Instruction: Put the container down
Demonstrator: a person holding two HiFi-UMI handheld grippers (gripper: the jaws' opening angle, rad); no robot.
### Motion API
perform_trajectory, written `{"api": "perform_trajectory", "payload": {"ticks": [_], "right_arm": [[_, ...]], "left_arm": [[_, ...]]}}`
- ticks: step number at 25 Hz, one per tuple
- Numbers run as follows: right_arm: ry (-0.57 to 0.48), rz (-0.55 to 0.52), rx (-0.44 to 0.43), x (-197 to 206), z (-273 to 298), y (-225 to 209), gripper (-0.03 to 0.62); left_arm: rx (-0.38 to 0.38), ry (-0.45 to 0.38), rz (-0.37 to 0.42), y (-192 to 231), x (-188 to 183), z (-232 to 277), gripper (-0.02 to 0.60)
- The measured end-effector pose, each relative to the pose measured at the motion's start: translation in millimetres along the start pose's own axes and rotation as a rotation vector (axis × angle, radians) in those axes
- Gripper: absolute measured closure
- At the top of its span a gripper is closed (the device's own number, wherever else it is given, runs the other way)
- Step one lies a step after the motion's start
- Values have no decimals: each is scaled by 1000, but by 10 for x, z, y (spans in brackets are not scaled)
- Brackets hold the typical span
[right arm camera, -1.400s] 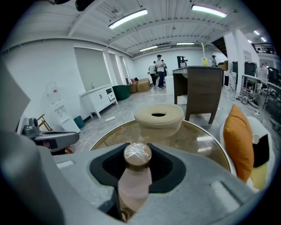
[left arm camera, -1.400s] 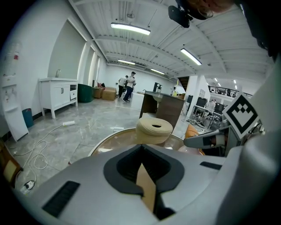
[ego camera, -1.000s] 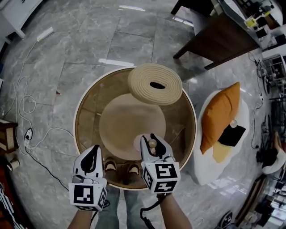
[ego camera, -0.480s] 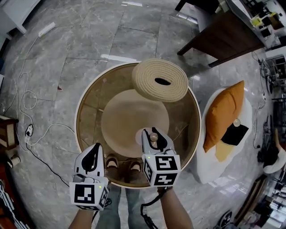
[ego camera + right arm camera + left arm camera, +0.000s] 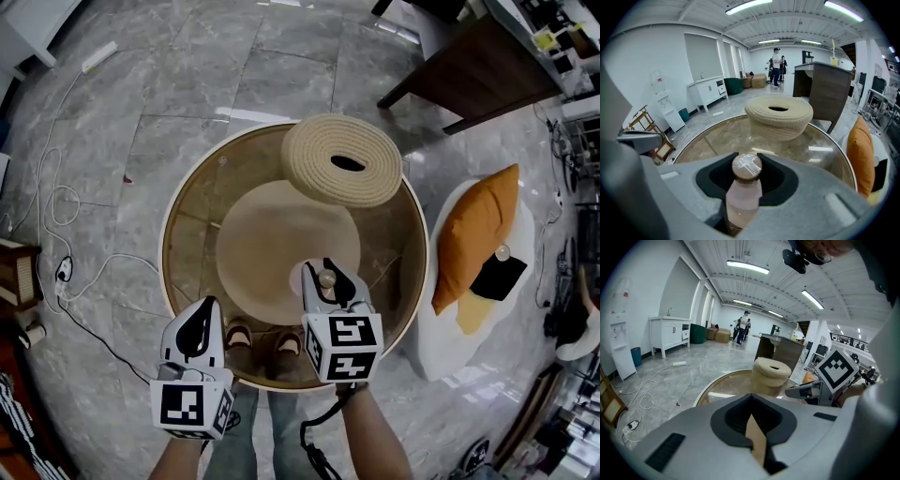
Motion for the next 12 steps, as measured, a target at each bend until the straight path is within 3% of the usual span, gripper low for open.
{"api": "perform_trajectory", "payload": {"ticks": [12], "right_arm": [[33, -16, -10, 33, 77, -27, 468]], "left_arm": [[-9, 1, -13, -67, 24, 26, 578]]}}
Point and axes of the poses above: the fingertips, and each gripper's own axes: z forward along the fingers, y to its left, x out of its underside, the point moved 4 cm from there along -z, backward along the fingers
